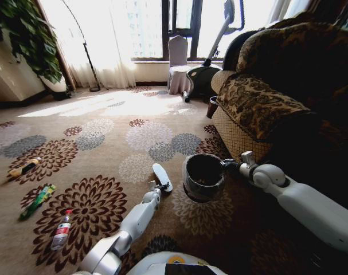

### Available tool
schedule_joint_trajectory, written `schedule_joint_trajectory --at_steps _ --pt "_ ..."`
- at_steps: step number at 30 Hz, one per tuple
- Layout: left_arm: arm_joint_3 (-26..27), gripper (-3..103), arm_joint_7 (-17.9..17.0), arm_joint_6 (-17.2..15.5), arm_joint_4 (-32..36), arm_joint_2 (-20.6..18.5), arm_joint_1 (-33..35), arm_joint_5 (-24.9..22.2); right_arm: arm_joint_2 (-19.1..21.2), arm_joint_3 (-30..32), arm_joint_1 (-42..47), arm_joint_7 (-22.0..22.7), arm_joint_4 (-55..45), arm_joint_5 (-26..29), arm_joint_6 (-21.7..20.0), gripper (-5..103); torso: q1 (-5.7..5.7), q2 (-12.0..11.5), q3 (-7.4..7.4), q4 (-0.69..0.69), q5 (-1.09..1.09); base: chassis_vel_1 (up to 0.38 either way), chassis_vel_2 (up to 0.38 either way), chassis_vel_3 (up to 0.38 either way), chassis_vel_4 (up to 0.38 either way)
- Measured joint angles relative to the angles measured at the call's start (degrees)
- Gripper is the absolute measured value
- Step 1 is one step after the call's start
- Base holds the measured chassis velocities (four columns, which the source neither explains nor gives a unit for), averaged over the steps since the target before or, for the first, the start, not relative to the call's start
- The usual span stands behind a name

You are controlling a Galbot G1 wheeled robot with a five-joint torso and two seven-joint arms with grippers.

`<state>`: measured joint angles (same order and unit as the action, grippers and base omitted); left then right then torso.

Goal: Pick up the trash from the ground and place it into the trash bin.

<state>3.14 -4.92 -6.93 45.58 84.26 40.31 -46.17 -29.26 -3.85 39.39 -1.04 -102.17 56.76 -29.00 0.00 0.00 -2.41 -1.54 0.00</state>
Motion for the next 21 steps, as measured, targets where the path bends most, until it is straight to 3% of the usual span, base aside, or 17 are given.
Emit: schedule_joint_trajectory --at_steps 1,3,5,7,11,17,20,21 --pt "0.0 45 0.01 -0.01 -0.09 0.03 -0.06 -0.02 0.07 0.15 0.1 0.0 -0.05 0.0 0.01 3 0.0 0.0 0.0 0.0 0.0 0.0 0.0 0.0 0.0" --pt "0.04 29 0.14 -0.02 -0.85 0.29 -0.56 -0.09 0.45 1.08 0.77 0.0 -0.41 0.0 0.17 3 0.0 0.0 0.0 0.0 -0.02 0.0 0.0 0.0 0.0" --pt "0.05 29 0.17 -0.03 -0.94 0.34 -0.62 -0.09 0.56 1.43 1.17 0.0 -0.51 0.01 0.32 3 0.0 0.0 0.0 0.01 -0.02 0.0 0.0 0.0 0.0" --pt "0.06 19 0.19 -0.02 -0.88 0.35 -0.63 -0.01 0.65 2.33 2.24 0.0 -0.65 -0.09 0.51 3 0.0 0.0 0.0 0.01 -0.03 0.0 0.0 0.0 0.0" --pt "0.07 10 0.2 -0.02 -0.64 0.29 -0.48 0.11 0.52 3.48 3.62 0.0 -0.89 -0.25 0.62 3 0.0 0.0 0.01 0.02 -0.02 0.0 0.0 0.0 0.0" --pt "0.22 7 -0.15 0.18 1.13 -0.4 0.27 1.02 0.0 4.06 3.89 0.0 -0.99 -0.32 0.62 3 0.0 0.0 0.0 0.0 -0.01 0.0 0.0 0.0 0.0" --pt "1.17 7 -0.01 0.79 9.69 -3.33 3.9 6.96 -1.27 2.65 1.58 0.04 -0.86 0.29 0.37 3 0.0 0.0 -0.01 -0.02 -0.03 0.0 0.0 0.0 0.0" --pt "1.17 7 -0.01 0.79 9.69 -3.33 3.9 6.96 -1.27 2.65 1.58 0.04 -0.86 0.29 0.37 3 0.0 0.0 -0.01 -0.02 -0.03 0.0 0.0 0.0 0.0"
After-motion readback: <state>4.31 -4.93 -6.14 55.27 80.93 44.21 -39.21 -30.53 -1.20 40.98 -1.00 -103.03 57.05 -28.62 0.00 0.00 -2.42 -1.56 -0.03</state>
